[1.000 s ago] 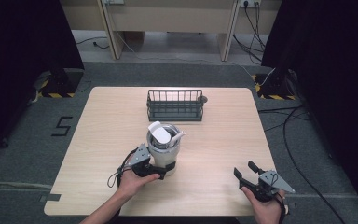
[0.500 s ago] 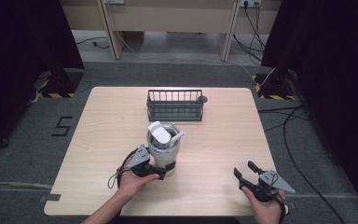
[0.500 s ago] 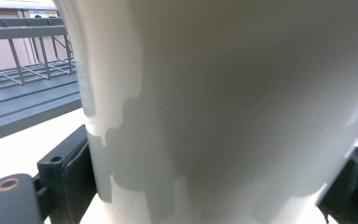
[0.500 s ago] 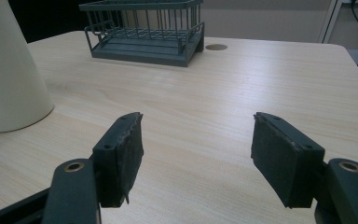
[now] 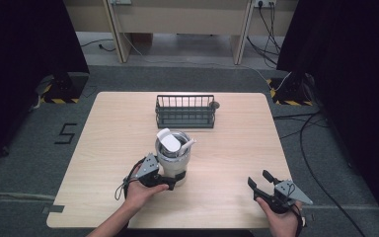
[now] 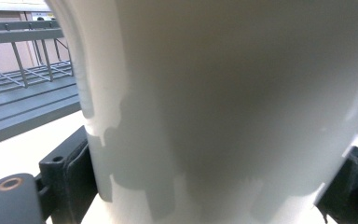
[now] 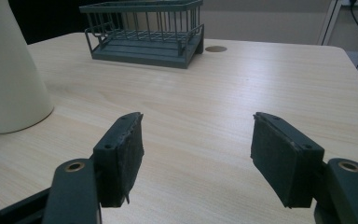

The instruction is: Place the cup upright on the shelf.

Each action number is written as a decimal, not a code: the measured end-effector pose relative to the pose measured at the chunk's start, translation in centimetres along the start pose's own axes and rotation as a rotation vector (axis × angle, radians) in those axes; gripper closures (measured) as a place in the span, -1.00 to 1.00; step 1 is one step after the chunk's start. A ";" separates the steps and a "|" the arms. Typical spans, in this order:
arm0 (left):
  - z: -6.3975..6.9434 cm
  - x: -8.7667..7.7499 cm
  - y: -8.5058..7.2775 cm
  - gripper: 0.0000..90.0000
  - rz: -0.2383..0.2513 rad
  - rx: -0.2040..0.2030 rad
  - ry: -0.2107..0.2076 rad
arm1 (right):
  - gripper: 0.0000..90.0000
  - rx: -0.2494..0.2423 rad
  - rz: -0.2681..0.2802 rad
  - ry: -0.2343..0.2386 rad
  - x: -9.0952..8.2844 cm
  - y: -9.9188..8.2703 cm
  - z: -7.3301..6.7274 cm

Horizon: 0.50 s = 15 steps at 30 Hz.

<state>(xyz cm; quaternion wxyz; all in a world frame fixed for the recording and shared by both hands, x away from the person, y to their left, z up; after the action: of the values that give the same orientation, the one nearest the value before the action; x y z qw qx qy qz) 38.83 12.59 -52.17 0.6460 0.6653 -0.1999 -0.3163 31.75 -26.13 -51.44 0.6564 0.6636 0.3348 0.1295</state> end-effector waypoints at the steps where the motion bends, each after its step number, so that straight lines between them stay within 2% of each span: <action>1: 0.0 0.0 0.0 -0.78 0.000 -0.002 0.000 | -0.23 0.000 0.002 -0.001 0.0 0.0 0.0; 8: -0.3 -0.1 0.1 -0.78 0.004 -0.029 0.004 | -0.23 0.000 0.001 0.000 0.0 0.0 0.0; 15: 0.1 0.0 0.3 -0.77 -0.004 0.001 0.000 | -0.23 -0.004 0.003 -0.001 0.0 0.0 0.1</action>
<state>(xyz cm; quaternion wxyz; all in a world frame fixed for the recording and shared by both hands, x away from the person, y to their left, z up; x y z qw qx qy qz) 38.80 12.53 -51.92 0.6448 0.6663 -0.1986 -0.3176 31.81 -26.16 -51.46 0.6576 0.6628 0.3333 0.1310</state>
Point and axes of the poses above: each handheld gripper's, and its own axes: x roughly forward along the jaws, y roughly out of its top, z roughly to its right, the point moved 2 cm from there along x, roughly forward along the jaws, and after that the axes turned 12 degrees about y, right-handed, at the moved point
